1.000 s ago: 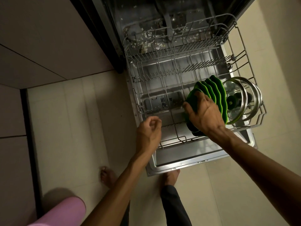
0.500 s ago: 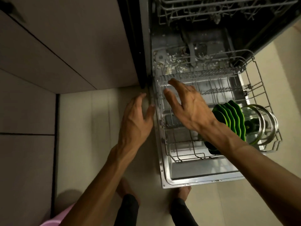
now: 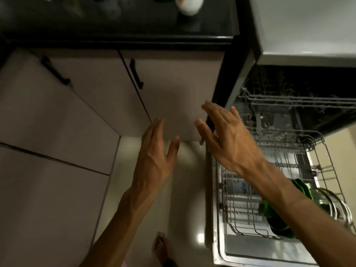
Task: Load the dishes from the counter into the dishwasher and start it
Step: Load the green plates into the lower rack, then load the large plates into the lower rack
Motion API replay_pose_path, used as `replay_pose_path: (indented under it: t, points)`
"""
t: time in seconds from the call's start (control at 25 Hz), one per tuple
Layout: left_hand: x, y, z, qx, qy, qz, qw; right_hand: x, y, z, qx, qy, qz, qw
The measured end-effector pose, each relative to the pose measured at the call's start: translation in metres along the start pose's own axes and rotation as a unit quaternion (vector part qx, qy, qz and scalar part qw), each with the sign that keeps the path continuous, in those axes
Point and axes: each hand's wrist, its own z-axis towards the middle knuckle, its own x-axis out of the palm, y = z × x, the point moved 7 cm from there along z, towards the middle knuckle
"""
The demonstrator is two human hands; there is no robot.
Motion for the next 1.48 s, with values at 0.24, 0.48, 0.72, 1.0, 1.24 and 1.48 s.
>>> replay_pose_path:
  t: [0.24, 0.48, 0.72, 1.0, 1.24, 1.48]
  points:
    - [-0.127, 0.002, -0.001, -0.016, -0.064, -0.03, 0.997, -0.04, 0.098, 0.033, -0.048, 0.003, -0.012, 0.999]
    - [-0.224, 0.004, -0.01, -0.049, -0.084, -0.045, 0.994, -0.066, 0.196, 0.047, -0.085, 0.004, -0.001, 0.996]
    - [-0.285, -0.006, -0.036, -0.057, -0.087, -0.056, 0.993, -0.076, 0.27, 0.048, -0.108, 0.004, 0.018, 0.994]
    - [-0.303, 0.0, -0.057, -0.121, -0.091, -0.103, 0.983, -0.07, 0.301, 0.04, -0.114, 0.028, 0.045, 0.992]
    - [-0.314, -0.009, -0.014, -0.131, -0.117, -0.114, 0.978, -0.076, 0.303, 0.083, -0.143, 0.028, 0.069, 0.987]
    - [-0.328, -0.007, 0.032, -0.147, -0.169, -0.105, 0.969, -0.074, 0.304, 0.135, -0.159, 0.047, 0.082, 0.983]
